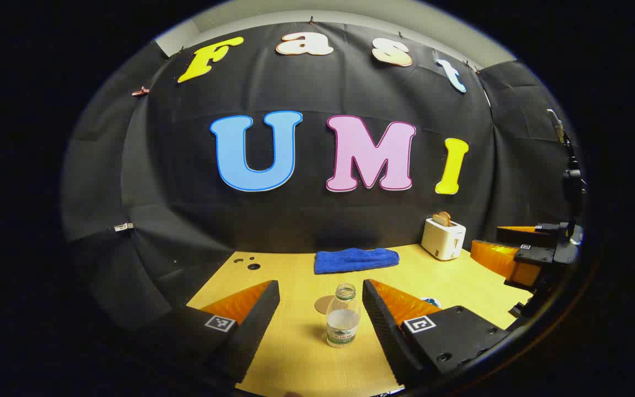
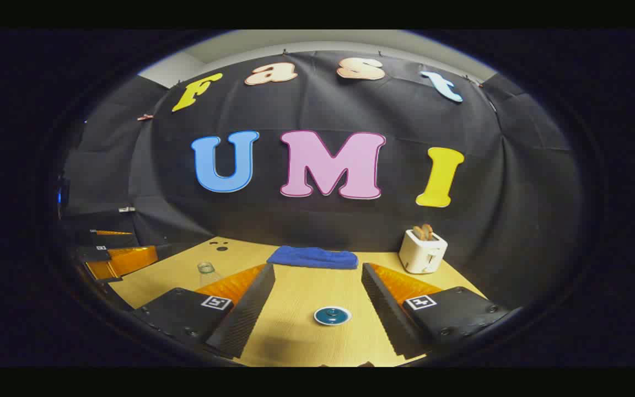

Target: Open the teacup lid with one hand, grasp the water bottle and pour water into the teacup with the other hand; after pouring, place the water bottle on the coaster and then close the teacup lid.

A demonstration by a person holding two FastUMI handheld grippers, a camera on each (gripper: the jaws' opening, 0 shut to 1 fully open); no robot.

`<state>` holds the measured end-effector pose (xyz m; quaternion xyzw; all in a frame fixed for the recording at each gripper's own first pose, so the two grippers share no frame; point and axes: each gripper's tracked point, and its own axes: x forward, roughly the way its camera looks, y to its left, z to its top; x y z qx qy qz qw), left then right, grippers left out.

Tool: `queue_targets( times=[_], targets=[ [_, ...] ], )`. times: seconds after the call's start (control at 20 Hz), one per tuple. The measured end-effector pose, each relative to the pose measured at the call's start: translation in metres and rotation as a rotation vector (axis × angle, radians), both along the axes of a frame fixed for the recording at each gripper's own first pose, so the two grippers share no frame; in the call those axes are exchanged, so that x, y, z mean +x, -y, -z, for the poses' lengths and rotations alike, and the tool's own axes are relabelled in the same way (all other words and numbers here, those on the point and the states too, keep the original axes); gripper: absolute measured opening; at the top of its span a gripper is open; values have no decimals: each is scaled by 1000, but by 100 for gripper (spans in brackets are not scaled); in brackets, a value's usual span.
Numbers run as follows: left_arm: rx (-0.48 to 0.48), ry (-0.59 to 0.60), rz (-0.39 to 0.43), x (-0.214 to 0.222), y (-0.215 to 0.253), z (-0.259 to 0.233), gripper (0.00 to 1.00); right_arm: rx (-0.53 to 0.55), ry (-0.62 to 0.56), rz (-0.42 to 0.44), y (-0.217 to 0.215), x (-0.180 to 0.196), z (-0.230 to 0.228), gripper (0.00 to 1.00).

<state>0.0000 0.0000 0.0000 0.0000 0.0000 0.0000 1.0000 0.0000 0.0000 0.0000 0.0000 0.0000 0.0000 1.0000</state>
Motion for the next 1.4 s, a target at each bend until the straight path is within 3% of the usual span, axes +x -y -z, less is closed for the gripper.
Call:
queue_targets(
  times=[0.95, 1.4],
  targets=[
    [-7, -65, 19, 17, 15, 27, 95, 19, -128, -18, 10, 35, 51, 98],
    [26, -116, 25, 40, 8, 54, 95, 37, -198, -3, 32, 85, 97, 98]
  ],
)
